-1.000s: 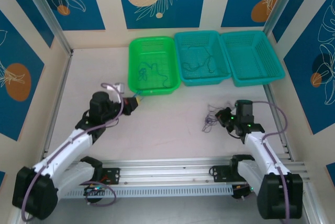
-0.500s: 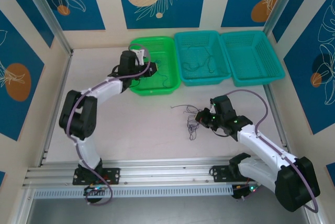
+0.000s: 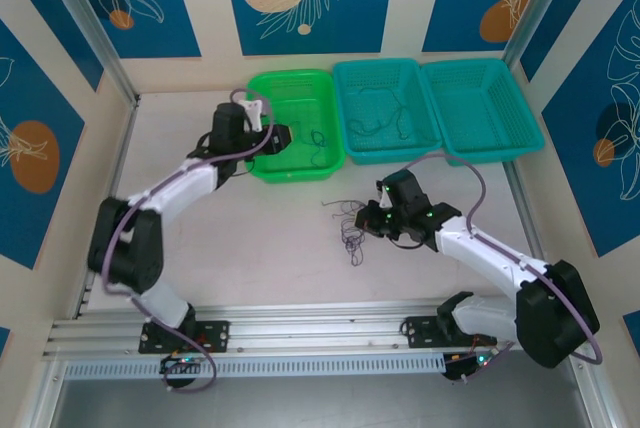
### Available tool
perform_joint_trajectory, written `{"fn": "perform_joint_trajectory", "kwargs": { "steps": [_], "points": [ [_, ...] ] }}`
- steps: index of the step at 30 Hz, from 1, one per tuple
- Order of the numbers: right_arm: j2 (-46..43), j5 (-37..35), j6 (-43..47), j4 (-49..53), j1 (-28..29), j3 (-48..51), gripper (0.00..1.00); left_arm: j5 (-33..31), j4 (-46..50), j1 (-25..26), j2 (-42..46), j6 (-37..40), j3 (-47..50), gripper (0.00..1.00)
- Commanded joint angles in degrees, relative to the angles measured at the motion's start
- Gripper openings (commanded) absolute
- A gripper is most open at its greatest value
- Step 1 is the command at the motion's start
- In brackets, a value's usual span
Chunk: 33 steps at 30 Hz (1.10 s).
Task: Untangle the cables
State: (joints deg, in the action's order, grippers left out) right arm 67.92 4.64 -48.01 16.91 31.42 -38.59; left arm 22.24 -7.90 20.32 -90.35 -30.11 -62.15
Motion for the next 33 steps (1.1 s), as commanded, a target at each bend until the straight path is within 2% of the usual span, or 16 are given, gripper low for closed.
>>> {"fn": "perform_joint_trajectory", "kwargs": {
  "steps": [1, 10, 12, 15, 17, 20, 25, 33],
  "points": [
    [1.7, 6.4, 6.6, -1.7, 1.6, -3.9, 0.00, 5.9, -5.0, 1.0, 10.0, -1.7, 8.8, 0.28],
    [2.8, 18.6, 19.4, 3.3, 3.3, -11.9, 0.00, 4.7, 0.5, 6.8, 35.5, 8.6, 29.3, 0.28],
    [2.1, 17.9, 20.6, 4.7, 3.3, -12.5, 0.00, 4.5, 1.1, 7.1, 39.0, 9.0, 32.5, 0.30],
    [1.0, 11.0, 21.5, 6.1, 3.1, -11.4, 0.00, 4.5, 0.5, 7.8, 41.1, 10.4, 36.1, 0.34],
    [1.0, 9.3, 22.2, 7.1, 2.5, -11.0, 0.00, 4.4, 0.6, 8.8, 40.5, 12.2, 37.0, 0.36],
    [0.8, 12.4, 22.8, 6.6, 2.2, -10.7, 0.00, 3.9, -1.4, 11.5, 37.8, 17.2, 37.4, 0.40],
    [-0.7, 15.2, 23.6, 6.3, 2.1, -11.2, 0.00, -2.5, -17.9, 15.6, 31.3, 28.5, 43.5, 0.54],
    [-4.6, 21.2, 23.2, 5.6, 1.6, -12.3, 0.00, -3.2, -31.6, 16.4, 15.6, 34.7, 39.6, 0.69]
  ]
}}
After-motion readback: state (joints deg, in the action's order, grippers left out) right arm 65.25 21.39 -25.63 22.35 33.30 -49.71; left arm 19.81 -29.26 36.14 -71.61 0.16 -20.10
